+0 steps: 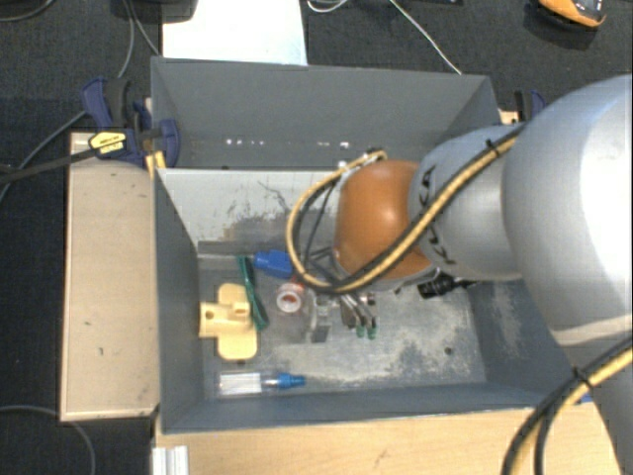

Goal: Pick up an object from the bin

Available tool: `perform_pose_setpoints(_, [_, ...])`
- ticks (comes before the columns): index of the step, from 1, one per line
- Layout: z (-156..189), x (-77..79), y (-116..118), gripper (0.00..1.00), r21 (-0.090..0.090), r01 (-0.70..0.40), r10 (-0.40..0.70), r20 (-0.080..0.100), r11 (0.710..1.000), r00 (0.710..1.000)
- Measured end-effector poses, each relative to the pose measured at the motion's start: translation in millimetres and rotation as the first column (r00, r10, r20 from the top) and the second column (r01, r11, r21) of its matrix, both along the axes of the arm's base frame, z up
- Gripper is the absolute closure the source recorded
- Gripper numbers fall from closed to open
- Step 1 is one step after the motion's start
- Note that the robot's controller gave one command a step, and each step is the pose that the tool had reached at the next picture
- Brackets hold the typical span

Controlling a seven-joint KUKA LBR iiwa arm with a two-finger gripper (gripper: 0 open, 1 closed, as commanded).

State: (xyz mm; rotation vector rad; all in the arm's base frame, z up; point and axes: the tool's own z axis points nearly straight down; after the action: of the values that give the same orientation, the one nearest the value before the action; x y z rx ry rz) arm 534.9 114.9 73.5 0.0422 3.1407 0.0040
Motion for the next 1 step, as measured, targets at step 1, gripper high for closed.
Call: perform_pose_setpoints(1, [0.0, 0.0, -0.1, 1.0, 0.0, 0.002, -0.002, 0.0, 1.0, 1.0])
